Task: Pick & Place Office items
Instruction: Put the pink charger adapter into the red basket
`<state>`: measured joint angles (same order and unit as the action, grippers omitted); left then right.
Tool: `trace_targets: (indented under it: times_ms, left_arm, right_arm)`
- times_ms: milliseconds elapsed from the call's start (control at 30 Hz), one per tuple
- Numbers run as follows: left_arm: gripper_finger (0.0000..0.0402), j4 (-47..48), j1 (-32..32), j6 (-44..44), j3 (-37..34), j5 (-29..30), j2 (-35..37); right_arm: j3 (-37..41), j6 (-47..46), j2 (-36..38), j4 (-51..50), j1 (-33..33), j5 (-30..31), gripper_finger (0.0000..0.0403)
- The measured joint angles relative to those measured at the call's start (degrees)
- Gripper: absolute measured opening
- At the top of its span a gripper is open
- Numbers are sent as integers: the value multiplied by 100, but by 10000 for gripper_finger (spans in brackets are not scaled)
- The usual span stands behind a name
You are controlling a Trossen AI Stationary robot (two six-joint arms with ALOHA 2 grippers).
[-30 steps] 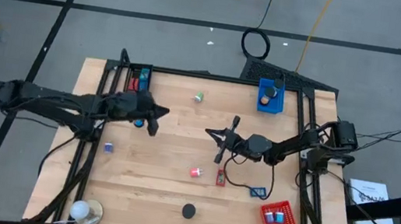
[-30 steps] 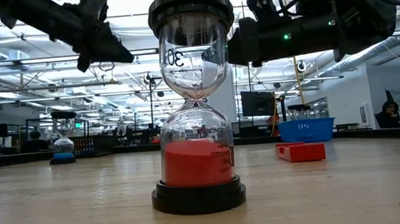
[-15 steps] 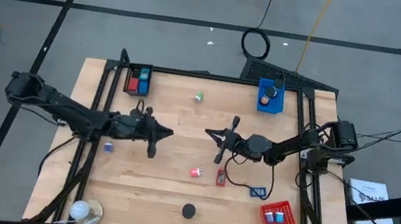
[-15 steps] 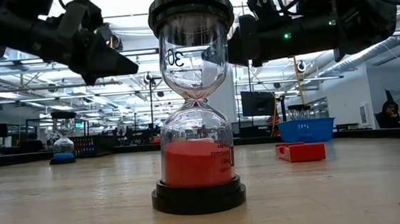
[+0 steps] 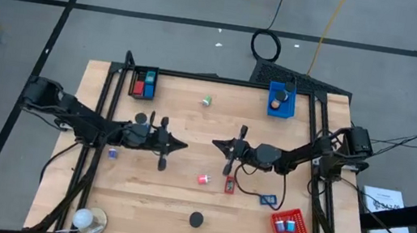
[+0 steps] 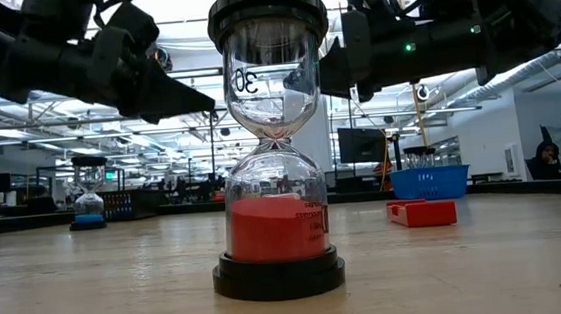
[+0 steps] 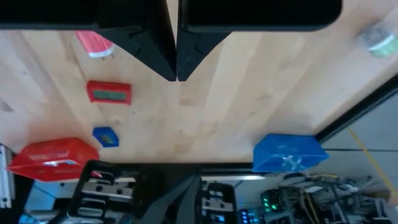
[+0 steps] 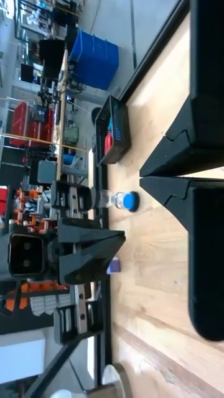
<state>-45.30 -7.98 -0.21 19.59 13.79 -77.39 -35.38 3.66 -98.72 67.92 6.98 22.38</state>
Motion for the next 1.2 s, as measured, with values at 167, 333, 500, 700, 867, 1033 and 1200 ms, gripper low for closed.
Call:
trace_targets:
  times_ms: [167, 333, 500, 700, 867, 1033, 1200]
  left_arm:
    - [10, -194, 39, 10, 0, -245, -145]
    - [11, -218, 75, 14, 0, -238, -150]
    - [29, -181, 269, -402, 0, -195, -150]
    - [5, -151, 323, -395, 8, -178, -150]
    - [17, -139, 338, -307, 11, -176, -150]
    - [11, -96, 424, -307, 11, -176, -150]
    - [8, 33, 432, -286, 11, -174, -148]
  right_arm:
    - [0, 2, 26, -74, 65, 178, 1]
    - [0, -4, 345, -518, 63, 163, 1]
    - [0, -234, 993, -1501, 92, 159, 1]
    - [-2, -706, 1966, -3443, 94, 158, 1]
    - [-442, -1504, 2980, -5987, 100, 161, 1]
    - [-870, -2209, 3486, -7813, 100, 168, 1]
    - [-1281, -2601, 3439, -9031, 180, 180, 1]
